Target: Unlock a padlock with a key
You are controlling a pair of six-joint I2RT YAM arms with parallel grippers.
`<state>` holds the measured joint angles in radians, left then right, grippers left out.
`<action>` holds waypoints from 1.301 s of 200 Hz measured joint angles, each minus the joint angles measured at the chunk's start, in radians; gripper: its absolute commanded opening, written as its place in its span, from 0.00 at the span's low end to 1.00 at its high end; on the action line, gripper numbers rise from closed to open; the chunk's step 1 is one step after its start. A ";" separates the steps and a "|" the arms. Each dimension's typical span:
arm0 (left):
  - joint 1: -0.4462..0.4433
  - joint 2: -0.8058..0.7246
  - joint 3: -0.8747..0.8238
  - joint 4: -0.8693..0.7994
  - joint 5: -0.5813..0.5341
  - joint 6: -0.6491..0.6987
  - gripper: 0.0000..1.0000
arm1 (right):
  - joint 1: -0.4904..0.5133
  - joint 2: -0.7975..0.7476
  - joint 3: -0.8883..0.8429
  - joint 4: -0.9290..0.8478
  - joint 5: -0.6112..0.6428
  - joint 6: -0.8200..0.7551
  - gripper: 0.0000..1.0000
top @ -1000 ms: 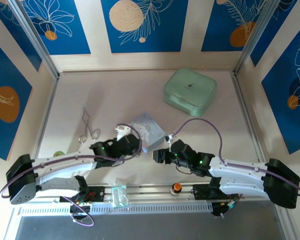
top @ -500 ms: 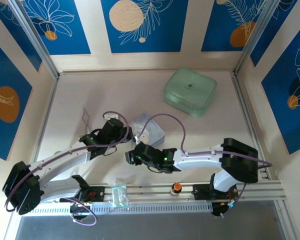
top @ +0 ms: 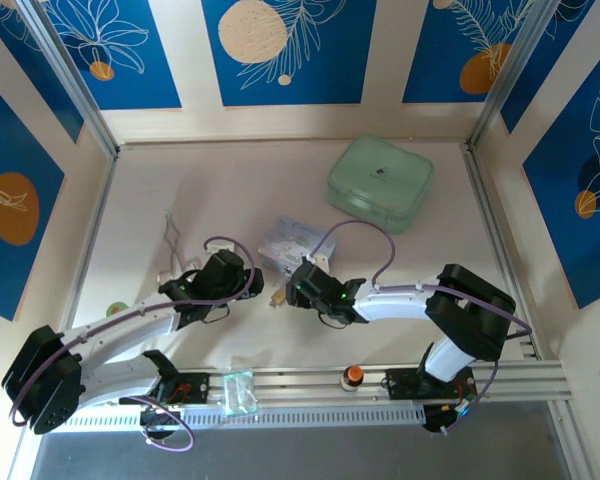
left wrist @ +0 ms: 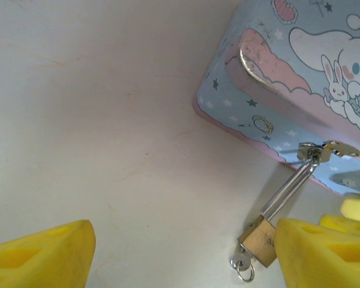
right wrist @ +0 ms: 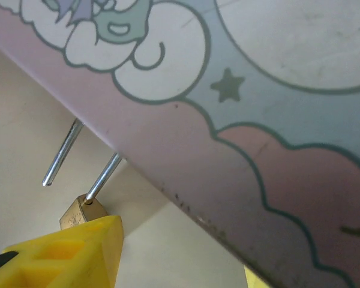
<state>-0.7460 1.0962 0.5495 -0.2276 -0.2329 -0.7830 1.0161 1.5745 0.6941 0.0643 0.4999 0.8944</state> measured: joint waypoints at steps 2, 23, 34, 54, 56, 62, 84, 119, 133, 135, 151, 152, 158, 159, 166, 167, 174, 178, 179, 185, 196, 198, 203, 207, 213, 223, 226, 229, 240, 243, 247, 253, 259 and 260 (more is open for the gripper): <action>0.000 0.000 -0.003 0.004 0.002 0.000 0.76 | -0.002 0.000 0.000 0.003 -0.004 0.000 0.54; 0.000 0.004 -0.023 0.031 0.014 -0.009 0.74 | 0.001 0.000 0.000 0.039 -0.040 0.005 0.54; 0.000 0.006 -0.026 0.038 0.017 -0.012 0.74 | 0.009 0.001 0.000 0.064 -0.059 0.017 0.54; 0.000 0.006 -0.026 0.048 0.019 -0.011 0.74 | 0.026 0.030 0.014 0.085 -0.074 0.035 0.54; 0.000 0.006 -0.026 0.048 0.019 -0.011 0.74 | 0.027 0.036 0.019 0.084 -0.074 0.036 0.54; 0.000 0.006 -0.026 0.048 0.019 -0.011 0.74 | 0.034 0.056 0.036 0.072 -0.073 0.040 0.54; 0.000 0.006 -0.026 0.048 0.018 -0.011 0.74 | 0.060 0.135 0.121 0.007 -0.053 0.049 0.53; 0.000 0.000 -0.026 0.048 0.015 -0.011 0.74 | 0.083 0.184 0.181 -0.042 -0.029 0.064 0.47; 0.000 -0.006 -0.028 0.048 0.014 -0.011 0.74 | 0.083 0.191 0.195 -0.064 -0.025 0.074 0.43; 0.000 -0.006 -0.028 0.048 0.014 -0.011 0.74 | 0.083 0.192 0.197 -0.068 -0.024 0.077 0.42; 0.000 -0.013 -0.033 0.048 0.011 -0.011 0.74 | 0.082 0.201 0.208 -0.088 -0.015 0.087 0.38; 0.000 -0.014 -0.033 0.047 0.011 -0.011 0.74 | 0.082 0.201 0.208 -0.089 -0.015 0.087 0.38; 0.000 -0.016 -0.035 0.047 0.008 -0.011 0.74 | 0.082 0.201 0.208 -0.090 -0.014 0.093 0.36; 0.000 -0.017 -0.035 0.047 0.008 -0.011 0.74 | 0.082 0.201 0.208 -0.090 -0.014 0.093 0.36; 0.000 -0.019 -0.037 0.045 0.005 -0.011 0.74 | 0.082 0.201 0.208 -0.090 -0.013 0.098 0.34; 0.000 -0.020 -0.037 0.045 0.005 -0.011 0.74 | 0.082 0.201 0.208 -0.090 -0.013 0.099 0.34; 0.000 -0.021 -0.037 0.043 0.003 -0.011 0.74 | 0.082 0.201 0.208 -0.090 -0.013 0.107 0.33; 0.000 -0.022 -0.037 0.043 0.001 -0.011 0.74 | 0.082 0.201 0.208 -0.090 -0.013 0.109 0.32; 0.000 -0.022 -0.037 0.042 0.000 -0.011 0.74 | 0.082 0.201 0.208 -0.090 -0.014 0.109 0.32; 0.000 -0.022 -0.037 0.042 -0.001 -0.011 0.74 | 0.082 0.201 0.208 -0.087 -0.014 0.113 0.32; 0.000 -0.022 -0.037 0.040 -0.004 -0.011 0.74 | 0.082 0.201 0.205 -0.080 -0.014 0.123 0.30; 0.000 -0.022 -0.037 0.040 -0.004 -0.011 0.74 | 0.082 0.201 0.204 -0.079 -0.014 0.125 0.30; 0.000 -0.022 -0.037 0.040 -0.004 -0.010 0.74 | 0.082 0.200 0.199 -0.070 -0.014 0.130 0.29; 0.000 -0.022 -0.037 0.040 -0.005 -0.007 0.74 | 0.082 0.199 0.193 -0.061 -0.015 0.132 0.28; 0.000 -0.021 -0.036 0.040 -0.007 -0.004 0.74 | 0.081 0.194 0.182 -0.047 -0.018 0.136 0.27; 0.000 -0.017 -0.035 0.039 -0.011 0.000 0.74 | 0.075 0.183 0.157 -0.015 -0.029 0.149 0.25; 0.000 -0.014 -0.034 0.039 -0.011 0.001 0.74 | 0.074 0.180 0.150 -0.006 -0.031 0.151 0.24; 0.000 -0.012 -0.032 0.038 -0.012 0.003 0.74 | 0.070 0.175 0.139 0.008 -0.036 0.158 0.24; 0.000 0.002 -0.021 0.036 -0.017 0.008 0.74 | 0.061 0.163 0.109 0.048 -0.056 0.170 0.23; 0.000 0.007 -0.016 0.034 -0.019 0.009 0.74 | 0.058 0.161 0.102 0.060 -0.060 0.171 0.22; 0.000 0.013 -0.011 0.033 -0.022 0.012 0.74 | 0.055 0.157 0.092 0.076 -0.064 0.172 0.22; 0.000 0.023 0.000 0.033 -0.025 0.017 0.74 | 0.052 0.152 0.080 0.094 -0.068 0.173 0.20; 0.000 0.035 0.014 0.034 -0.031 0.026 0.74 | 0.049 0.148 0.068 0.114 -0.074 0.173 0.19; 0.000 0.036 0.016 0.033 -0.031 0.027 0.74 | 0.049 0.148 0.067 0.116 -0.074 0.173 0.19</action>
<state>-0.7460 1.1324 0.5652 -0.1944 -0.2642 -0.7559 1.0649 1.7222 0.7612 0.1806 0.4255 1.0672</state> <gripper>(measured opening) 0.740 0.207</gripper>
